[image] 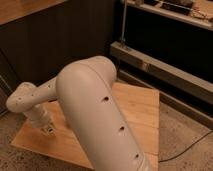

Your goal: Stand the bottle upright

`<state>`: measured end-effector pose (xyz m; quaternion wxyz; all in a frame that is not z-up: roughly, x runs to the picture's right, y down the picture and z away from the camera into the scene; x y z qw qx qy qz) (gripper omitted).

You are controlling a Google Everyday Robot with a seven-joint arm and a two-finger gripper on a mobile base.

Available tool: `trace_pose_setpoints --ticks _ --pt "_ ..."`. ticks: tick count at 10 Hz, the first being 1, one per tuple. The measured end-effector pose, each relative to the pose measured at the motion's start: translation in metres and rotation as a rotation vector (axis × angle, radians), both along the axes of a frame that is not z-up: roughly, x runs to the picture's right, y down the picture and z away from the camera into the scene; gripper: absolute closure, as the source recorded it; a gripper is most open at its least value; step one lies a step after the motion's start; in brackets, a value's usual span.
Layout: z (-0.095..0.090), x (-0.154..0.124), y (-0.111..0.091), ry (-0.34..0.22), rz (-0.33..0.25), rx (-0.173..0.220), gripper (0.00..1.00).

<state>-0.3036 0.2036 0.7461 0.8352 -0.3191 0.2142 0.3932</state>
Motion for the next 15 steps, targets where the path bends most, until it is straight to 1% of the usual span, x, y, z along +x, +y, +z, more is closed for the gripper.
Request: trace_pose_setpoints --ticks 4,6,9,10,13,15 --pt "-0.012 0.004 -0.015 0.003 -0.038 -0.007 0.62" --pt "-0.017 0.006 -0.023 0.011 -0.047 -0.008 0.62" --pt "-0.029 0.013 -0.037 0.026 -0.079 -0.009 0.62" --pt "-0.036 0.014 -0.043 0.028 -0.095 -0.008 0.62" --pt "-0.049 0.010 -0.060 0.034 -0.122 -0.002 0.62" --pt "-0.051 0.005 -0.067 0.036 -0.136 -0.008 0.62"
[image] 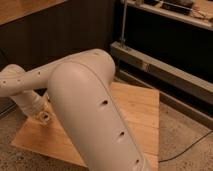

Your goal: Stand the bottle upright

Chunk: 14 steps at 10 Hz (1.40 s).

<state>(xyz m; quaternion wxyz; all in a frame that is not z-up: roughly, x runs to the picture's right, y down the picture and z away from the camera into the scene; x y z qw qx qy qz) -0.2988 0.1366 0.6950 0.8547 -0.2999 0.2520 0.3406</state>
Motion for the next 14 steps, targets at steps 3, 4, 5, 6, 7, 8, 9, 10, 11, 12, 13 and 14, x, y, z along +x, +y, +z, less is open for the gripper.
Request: trace_pose_setpoints --ticks 3,4,5,6,7,8,9,10,11,12,13,14 --pt "0.003 -0.008 -0.010 0.012 -0.022 -0.015 0.62" --pt "0.004 -0.010 -0.013 0.015 -0.028 -0.016 0.62" --pt "0.005 -0.012 -0.016 0.019 -0.036 -0.018 0.62" --pt "0.007 -0.015 -0.019 0.022 -0.042 -0.019 0.62" --pt "0.008 -0.017 -0.021 0.024 -0.046 -0.019 0.62" --pt "0.008 -0.020 -0.025 0.023 -0.045 -0.019 0.62" --pt "0.008 -0.023 -0.028 0.021 -0.042 -0.018 0.62" --pt "0.008 -0.024 -0.030 0.020 -0.040 -0.018 0.62" --pt "0.009 -0.025 -0.032 0.020 -0.038 -0.017 0.62" --pt "0.010 -0.027 -0.034 0.018 -0.036 -0.015 0.62" --pt "0.010 -0.029 -0.035 0.014 -0.033 -0.014 0.62" --pt "0.011 -0.030 -0.036 0.010 -0.030 -0.012 0.62"
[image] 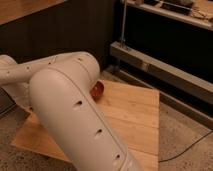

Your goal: Stand the bottle upright

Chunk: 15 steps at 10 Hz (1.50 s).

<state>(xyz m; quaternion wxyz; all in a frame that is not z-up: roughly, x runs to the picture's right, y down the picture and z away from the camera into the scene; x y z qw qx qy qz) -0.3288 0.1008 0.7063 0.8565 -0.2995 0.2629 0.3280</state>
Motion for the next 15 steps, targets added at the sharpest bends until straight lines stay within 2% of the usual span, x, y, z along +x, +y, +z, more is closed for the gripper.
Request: trace_pose_setpoints --ticks 4,6,11,13,15 --pt "0.009 -0.009 -0.002 -0.031 0.024 0.022 0.62" --pt "0.009 -0.008 -0.003 -0.037 0.018 0.032 0.62" --pt "-0.014 0.004 -0.012 0.000 -0.045 0.040 0.62" --pt "-0.019 0.004 -0.010 0.013 -0.058 0.025 0.62" --pt "-0.020 0.004 -0.004 0.030 -0.069 -0.010 0.62"
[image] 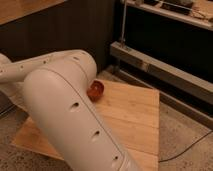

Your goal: Stand the bottle upright

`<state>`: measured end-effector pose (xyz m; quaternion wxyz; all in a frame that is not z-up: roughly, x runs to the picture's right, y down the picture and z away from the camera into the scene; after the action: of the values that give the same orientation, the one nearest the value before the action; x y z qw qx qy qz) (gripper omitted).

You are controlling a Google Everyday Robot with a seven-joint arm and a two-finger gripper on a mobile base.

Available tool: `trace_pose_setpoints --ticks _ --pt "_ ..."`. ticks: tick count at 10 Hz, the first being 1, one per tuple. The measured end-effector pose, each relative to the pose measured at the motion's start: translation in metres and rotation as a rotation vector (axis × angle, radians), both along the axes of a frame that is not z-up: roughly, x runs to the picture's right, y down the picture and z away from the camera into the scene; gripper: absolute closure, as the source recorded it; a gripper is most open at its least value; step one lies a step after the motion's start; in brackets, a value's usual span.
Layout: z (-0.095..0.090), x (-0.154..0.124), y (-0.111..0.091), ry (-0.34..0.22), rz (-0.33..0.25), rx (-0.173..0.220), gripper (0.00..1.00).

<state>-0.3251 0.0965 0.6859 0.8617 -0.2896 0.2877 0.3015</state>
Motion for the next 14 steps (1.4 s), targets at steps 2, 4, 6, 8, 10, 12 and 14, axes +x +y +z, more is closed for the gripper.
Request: trace_pose_setpoints --ticks 2,4,6,8,10,12,14 --pt "0.0002 0.0002 0.0041 0.017 -0.010 -0.031 0.62" --pt "0.0019 -0.0018 0.0040 0.029 -0.016 -0.055 0.62" --pt "0.0022 -0.0025 0.0035 0.029 -0.015 -0.057 0.62" --pt "0.0024 -0.0022 0.0034 0.030 -0.015 -0.056 0.62" --pt "0.0025 -0.0021 0.0032 0.030 -0.015 -0.056 0.62" --pt "0.0025 -0.0020 0.0033 0.030 -0.015 -0.056 0.62" --pt "0.0025 -0.0021 0.0034 0.030 -0.015 -0.056 0.62"
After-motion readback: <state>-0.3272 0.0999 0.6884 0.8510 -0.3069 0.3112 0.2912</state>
